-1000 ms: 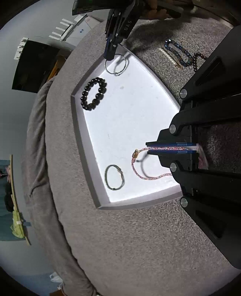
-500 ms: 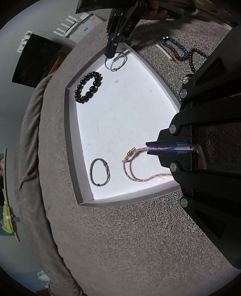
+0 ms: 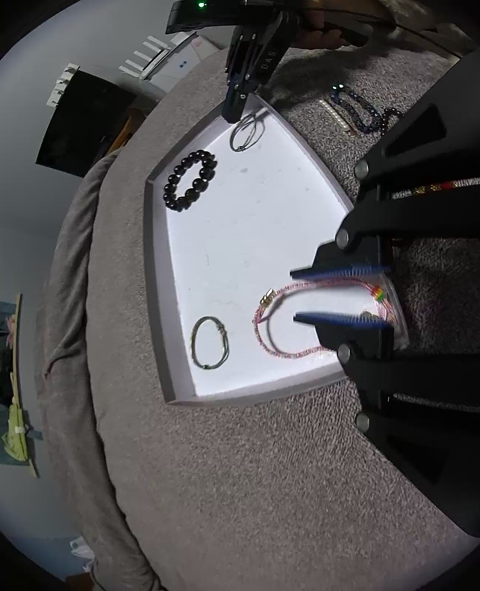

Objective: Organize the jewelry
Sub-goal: 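Carry the ring and pink bracelet into the box and open both tools, then withdraw both tools from the box toward the remaining jewelry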

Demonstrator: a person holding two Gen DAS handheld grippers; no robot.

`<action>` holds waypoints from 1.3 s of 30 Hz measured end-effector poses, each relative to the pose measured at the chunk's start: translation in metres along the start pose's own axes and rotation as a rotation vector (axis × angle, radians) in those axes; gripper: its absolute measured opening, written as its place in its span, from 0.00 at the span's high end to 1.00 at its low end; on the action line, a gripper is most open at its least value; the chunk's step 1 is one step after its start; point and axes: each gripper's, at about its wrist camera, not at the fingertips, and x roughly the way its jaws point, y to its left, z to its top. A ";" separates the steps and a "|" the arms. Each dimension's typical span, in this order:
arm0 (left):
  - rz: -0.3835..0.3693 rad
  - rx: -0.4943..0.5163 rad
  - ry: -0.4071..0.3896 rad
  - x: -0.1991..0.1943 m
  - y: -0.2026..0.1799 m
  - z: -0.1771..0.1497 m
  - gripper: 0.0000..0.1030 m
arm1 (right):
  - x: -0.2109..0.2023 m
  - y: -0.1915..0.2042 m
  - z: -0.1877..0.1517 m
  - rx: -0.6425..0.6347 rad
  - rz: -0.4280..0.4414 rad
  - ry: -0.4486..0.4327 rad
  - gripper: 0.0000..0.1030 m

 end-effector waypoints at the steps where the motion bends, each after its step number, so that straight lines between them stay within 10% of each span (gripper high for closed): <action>1: 0.000 -0.003 -0.005 -0.001 0.000 0.000 0.69 | 0.000 0.000 0.000 0.001 0.000 0.001 0.94; 13: -0.014 0.009 -0.106 -0.042 -0.018 0.001 0.45 | -0.024 0.005 0.001 0.024 0.028 -0.050 0.73; 25: 0.025 -0.038 -0.190 -0.094 -0.022 -0.019 0.19 | -0.074 -0.007 -0.011 0.076 0.060 -0.132 0.13; 39: 0.085 -0.101 -0.229 -0.131 -0.023 -0.049 0.11 | -0.124 -0.005 -0.039 0.036 0.026 -0.179 0.05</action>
